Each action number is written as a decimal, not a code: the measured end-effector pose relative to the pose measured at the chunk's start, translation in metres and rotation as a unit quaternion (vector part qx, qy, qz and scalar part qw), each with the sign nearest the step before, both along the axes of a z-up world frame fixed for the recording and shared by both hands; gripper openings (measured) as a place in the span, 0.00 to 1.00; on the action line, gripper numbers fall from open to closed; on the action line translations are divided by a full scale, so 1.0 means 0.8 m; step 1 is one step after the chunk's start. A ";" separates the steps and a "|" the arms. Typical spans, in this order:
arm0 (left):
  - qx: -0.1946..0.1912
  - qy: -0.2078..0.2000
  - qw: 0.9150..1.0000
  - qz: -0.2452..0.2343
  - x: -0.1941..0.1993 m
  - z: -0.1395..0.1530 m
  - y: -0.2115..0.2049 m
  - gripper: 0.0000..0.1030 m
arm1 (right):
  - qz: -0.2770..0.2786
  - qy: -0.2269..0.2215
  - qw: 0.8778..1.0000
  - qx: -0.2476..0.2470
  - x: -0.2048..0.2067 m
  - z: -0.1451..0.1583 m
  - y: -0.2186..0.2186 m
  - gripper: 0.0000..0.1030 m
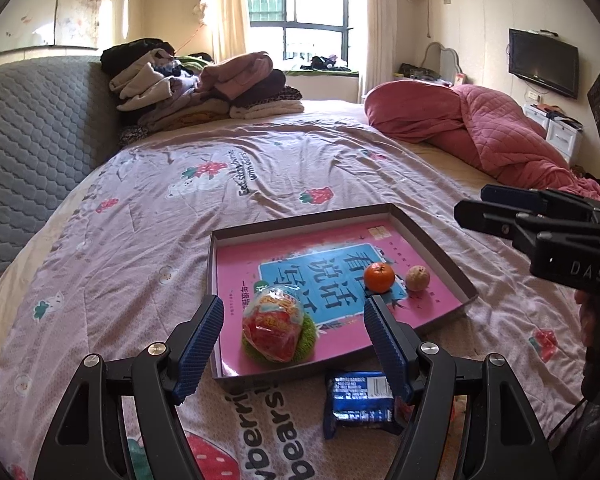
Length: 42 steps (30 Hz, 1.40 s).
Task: Organize objects
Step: 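Withdraw both open tools up and back from the tray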
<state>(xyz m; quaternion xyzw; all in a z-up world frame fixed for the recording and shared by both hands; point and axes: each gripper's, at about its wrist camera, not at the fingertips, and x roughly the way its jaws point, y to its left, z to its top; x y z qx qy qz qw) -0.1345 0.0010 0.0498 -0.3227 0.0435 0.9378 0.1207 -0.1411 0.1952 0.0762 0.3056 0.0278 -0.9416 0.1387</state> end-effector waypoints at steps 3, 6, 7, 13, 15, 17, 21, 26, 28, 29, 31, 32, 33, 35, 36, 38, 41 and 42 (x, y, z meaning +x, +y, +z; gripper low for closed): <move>-0.002 -0.002 1.000 0.000 0.004 -0.002 0.002 0.72 | -0.003 0.008 1.000 0.001 0.007 0.005 0.003 0.52; -0.002 -0.003 1.000 0.000 0.009 -0.003 0.004 0.72 | -0.004 0.012 1.000 -0.006 0.015 0.010 0.006 0.52; -0.002 -0.004 1.000 -0.001 0.010 -0.003 0.004 0.72 | -0.004 0.014 1.000 -0.007 0.018 0.011 0.008 0.52; -0.003 -0.001 1.000 -0.004 0.019 -0.002 0.008 0.72 | -0.006 0.014 1.000 -0.013 0.036 0.010 0.016 0.53; -0.003 0.000 1.000 -0.006 0.023 -0.001 0.009 0.72 | -0.007 0.012 1.000 -0.013 0.043 0.008 0.018 0.53; -0.004 0.002 1.000 -0.008 0.027 0.000 0.010 0.72 | -0.006 0.011 1.000 -0.014 0.049 0.005 0.020 0.53; -0.002 0.003 1.000 -0.010 0.036 0.001 0.010 0.72 | -0.003 0.012 1.000 -0.015 0.060 0.002 0.018 0.54; -0.001 0.003 1.000 -0.018 0.048 -0.002 0.011 0.72 | 0.002 0.010 1.000 -0.015 0.073 -0.002 0.016 0.55; -0.002 0.003 1.000 -0.020 0.054 -0.003 0.012 0.72 | 0.002 0.009 1.000 -0.014 0.077 -0.004 0.015 0.55; -0.001 0.002 1.000 -0.022 0.058 -0.005 0.013 0.72 | 0.004 0.008 1.000 -0.013 0.079 -0.005 0.015 0.55; -0.002 -0.002 1.000 -0.025 0.063 -0.009 0.016 0.72 | 0.004 0.007 1.000 -0.014 0.082 -0.007 0.015 0.55; -0.004 -0.004 1.000 -0.027 0.066 -0.011 0.017 0.72 | 0.004 0.005 1.000 -0.015 0.084 -0.009 0.014 0.55; -0.006 -0.006 1.000 -0.028 0.070 -0.014 0.018 0.72 | 0.005 0.003 1.000 -0.014 0.085 -0.010 0.014 0.55; -0.007 -0.009 0.999 -0.033 0.076 -0.019 0.020 0.72 | 0.007 0.001 1.000 -0.012 0.089 -0.012 0.013 0.55; -0.008 -0.011 0.999 -0.033 0.079 -0.022 0.021 0.72 | 0.007 0.001 1.000 -0.011 0.091 -0.012 0.012 0.55; -0.011 -0.013 0.999 -0.036 0.084 -0.024 0.025 0.72 | 0.009 0.000 1.000 -0.010 0.095 -0.013 0.012 0.56; -0.014 -0.014 0.999 -0.038 0.091 -0.028 0.028 0.72 | 0.010 0.001 1.000 -0.010 0.099 -0.013 0.011 0.56; -0.014 -0.015 0.999 -0.038 0.092 -0.029 0.029 0.72 | 0.010 0.001 1.000 -0.010 0.101 -0.012 0.011 0.56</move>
